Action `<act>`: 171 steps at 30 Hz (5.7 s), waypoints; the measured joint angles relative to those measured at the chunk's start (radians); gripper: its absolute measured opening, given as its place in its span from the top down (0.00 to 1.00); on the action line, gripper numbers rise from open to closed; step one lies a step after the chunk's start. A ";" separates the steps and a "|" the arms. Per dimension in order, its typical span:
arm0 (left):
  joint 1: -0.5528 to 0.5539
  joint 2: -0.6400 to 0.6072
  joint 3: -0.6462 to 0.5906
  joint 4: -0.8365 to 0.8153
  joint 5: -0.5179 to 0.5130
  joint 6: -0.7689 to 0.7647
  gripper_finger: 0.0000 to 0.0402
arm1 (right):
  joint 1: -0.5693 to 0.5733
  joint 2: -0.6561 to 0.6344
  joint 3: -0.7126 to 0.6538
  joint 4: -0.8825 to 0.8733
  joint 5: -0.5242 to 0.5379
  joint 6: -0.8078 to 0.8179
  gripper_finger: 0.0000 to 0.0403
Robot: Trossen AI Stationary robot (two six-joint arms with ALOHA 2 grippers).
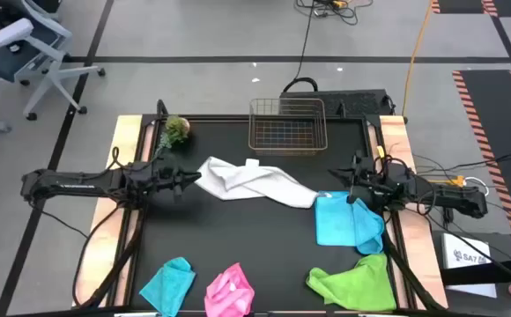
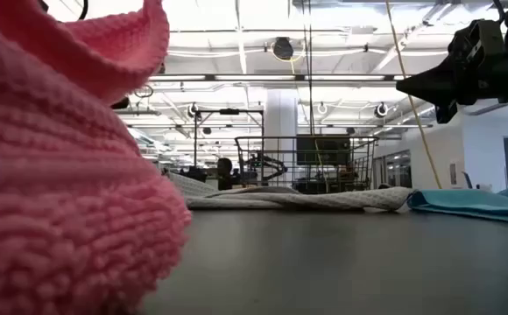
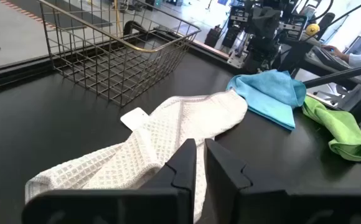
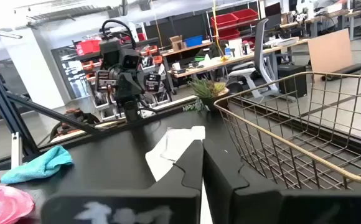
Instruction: Fold microfiber towels
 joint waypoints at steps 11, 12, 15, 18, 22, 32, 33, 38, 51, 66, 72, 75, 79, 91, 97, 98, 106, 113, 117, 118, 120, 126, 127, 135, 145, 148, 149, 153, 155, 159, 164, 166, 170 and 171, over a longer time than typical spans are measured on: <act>0.000 0.000 0.000 0.000 0.000 0.000 0.92 | 0.000 0.000 0.000 0.000 0.000 0.000 1.00; 0.000 0.000 0.000 0.000 0.000 0.000 0.92 | 0.000 0.000 0.000 0.000 0.000 0.000 1.00; 0.000 0.000 0.000 0.000 0.000 0.000 0.92 | 0.000 0.000 0.000 0.000 0.000 0.000 1.00; 0.000 0.000 0.000 0.000 0.000 0.000 0.92 | 0.000 0.000 0.000 0.000 0.000 0.000 1.00; 0.000 0.000 0.000 0.000 0.000 0.000 0.92 | 0.000 0.000 0.000 0.000 0.000 0.000 1.00; 0.000 0.000 0.000 0.000 0.000 0.000 0.92 | 0.000 0.000 0.000 0.000 0.000 0.000 1.00; 0.000 0.000 0.000 0.000 0.000 0.000 0.92 | 0.000 0.000 0.000 0.000 0.000 0.000 1.00; 0.000 0.000 0.000 0.000 0.000 0.000 0.92 | 0.000 0.000 0.000 0.000 0.000 0.000 1.00; 0.000 0.000 0.000 0.000 0.000 0.000 0.92 | 0.000 0.000 0.000 0.000 0.000 0.000 1.00; 0.000 0.000 0.000 0.000 0.000 0.000 0.92 | 0.000 0.000 0.000 0.000 0.000 0.000 1.00; 0.000 0.000 0.000 0.000 0.000 0.000 0.92 | 0.000 0.000 0.000 0.000 0.000 0.000 1.00; 0.000 0.000 0.000 0.000 0.000 0.000 0.92 | 0.000 0.000 0.000 0.000 0.000 0.000 1.00; 0.000 0.000 0.000 0.000 0.000 0.000 0.92 | 0.000 0.000 0.000 0.000 0.000 0.000 1.00; 0.000 0.000 0.000 0.000 0.000 0.000 0.92 | 0.000 0.000 0.000 0.000 0.000 0.000 1.00; 0.000 0.000 0.000 0.000 0.000 0.000 0.92 | 0.000 0.000 0.000 0.000 0.000 0.000 1.00; 0.000 0.000 0.000 0.000 0.000 0.000 0.92 | 0.000 0.000 0.000 0.000 0.000 0.000 1.00; 0.000 0.000 0.000 0.000 0.000 0.000 0.92 | 0.000 0.000 0.000 0.000 0.000 0.000 1.00; 0.000 0.000 0.000 0.000 0.000 0.000 0.92 | 0.000 0.000 0.000 0.000 0.000 0.000 1.00; 0.000 0.000 0.000 0.029 0.000 -0.036 0.92 | 0.000 0.000 0.000 0.001 0.001 -0.001 1.00; 0.000 0.000 0.000 0.056 0.000 -0.076 0.92 | 0.000 0.000 0.000 0.007 0.004 -0.004 1.00; 0.000 0.000 0.000 0.123 -0.005 -0.169 0.92 | -0.001 0.000 0.000 0.019 0.005 -0.001 1.00; 0.000 0.000 0.000 0.366 -0.180 -0.220 0.92 | -0.001 0.000 0.000 0.169 0.006 0.169 1.00; 0.000 0.000 0.000 0.390 -0.200 -0.211 0.92 | -0.001 0.000 0.000 0.210 0.006 0.205 1.00; 0.000 0.000 0.000 0.434 -0.184 -0.171 0.92 | -0.001 0.000 -0.001 0.491 0.005 0.308 1.00; 0.012 0.000 0.000 0.469 -0.162 -0.195 0.92 | -0.002 0.000 -0.001 0.574 0.009 0.242 1.00; 0.016 0.000 0.000 0.466 -0.166 -0.197 0.92 | -0.002 0.000 0.000 0.570 0.025 0.240 1.00; 0.016 0.000 0.000 0.465 -0.168 -0.197 0.92 | -0.002 0.000 0.000 0.569 0.033 0.240 1.00; 0.016 0.000 0.000 0.451 -0.167 -0.195 0.92 | -0.002 0.001 0.000 0.562 0.038 0.214 1.00; 0.016 0.000 0.000 0.439 -0.167 -0.200 0.92 | -0.002 0.001 0.000 0.554 0.038 0.212 1.00; 0.016 0.000 0.000 0.442 -0.165 -0.182 0.92 | -0.002 0.001 0.000 0.545 0.040 0.212 1.00; 0.018 0.010 0.000 0.442 -0.107 -0.218 0.92 | -0.002 0.001 0.000 0.542 0.063 0.212 1.00; 0.016 0.024 0.004 0.445 -0.060 -0.235 0.92 | -0.002 0.001 0.000 0.542 0.063 0.227 1.00; 0.014 0.118 0.079 0.404 -0.076 -0.188 0.93 | -0.002 0.019 0.009 0.542 0.064 0.262 1.00; 0.015 0.151 0.121 0.356 -0.083 -0.159 0.94 | -0.002 0.032 0.017 0.542 0.063 0.262 1.00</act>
